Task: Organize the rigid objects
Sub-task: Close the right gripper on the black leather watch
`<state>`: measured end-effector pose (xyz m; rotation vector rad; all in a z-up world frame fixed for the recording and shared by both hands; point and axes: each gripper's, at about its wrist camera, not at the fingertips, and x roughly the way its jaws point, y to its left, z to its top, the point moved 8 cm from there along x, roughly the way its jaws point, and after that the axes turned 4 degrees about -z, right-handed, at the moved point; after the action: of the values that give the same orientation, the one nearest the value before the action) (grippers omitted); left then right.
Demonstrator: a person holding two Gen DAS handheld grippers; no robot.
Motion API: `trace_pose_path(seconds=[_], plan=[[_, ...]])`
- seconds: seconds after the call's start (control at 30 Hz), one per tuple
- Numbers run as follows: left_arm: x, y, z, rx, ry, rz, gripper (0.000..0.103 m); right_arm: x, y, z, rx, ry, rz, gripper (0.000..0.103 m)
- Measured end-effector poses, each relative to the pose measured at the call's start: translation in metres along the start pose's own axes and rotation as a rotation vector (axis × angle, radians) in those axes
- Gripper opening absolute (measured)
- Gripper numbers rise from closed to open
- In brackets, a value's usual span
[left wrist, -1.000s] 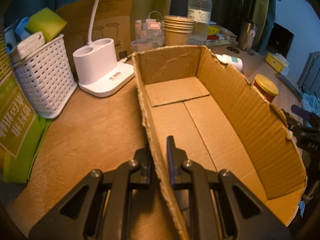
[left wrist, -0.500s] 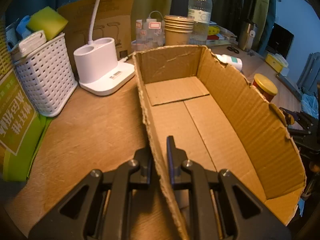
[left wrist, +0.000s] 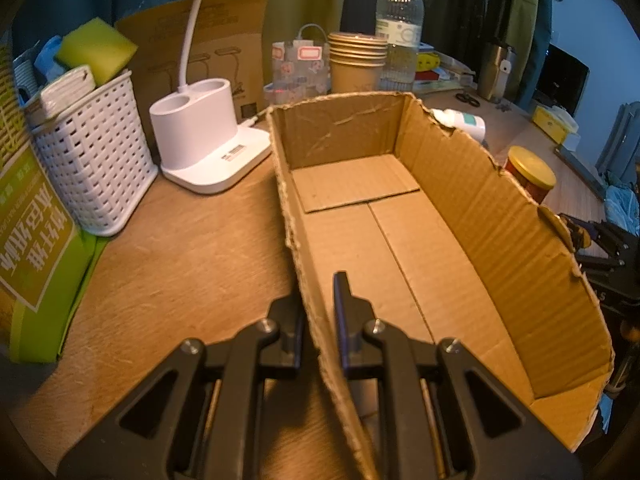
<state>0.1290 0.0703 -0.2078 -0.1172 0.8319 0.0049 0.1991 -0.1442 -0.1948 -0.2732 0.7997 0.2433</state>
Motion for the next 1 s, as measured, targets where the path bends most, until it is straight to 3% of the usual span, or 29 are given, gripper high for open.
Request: trace_pose_path(seconds=[1.0], plan=[[0.003,0.000,-0.002,-0.006,0.010,0.002,0.014,-0.051,0.006,0.022,-0.008,-0.125,0.004,0.072]])
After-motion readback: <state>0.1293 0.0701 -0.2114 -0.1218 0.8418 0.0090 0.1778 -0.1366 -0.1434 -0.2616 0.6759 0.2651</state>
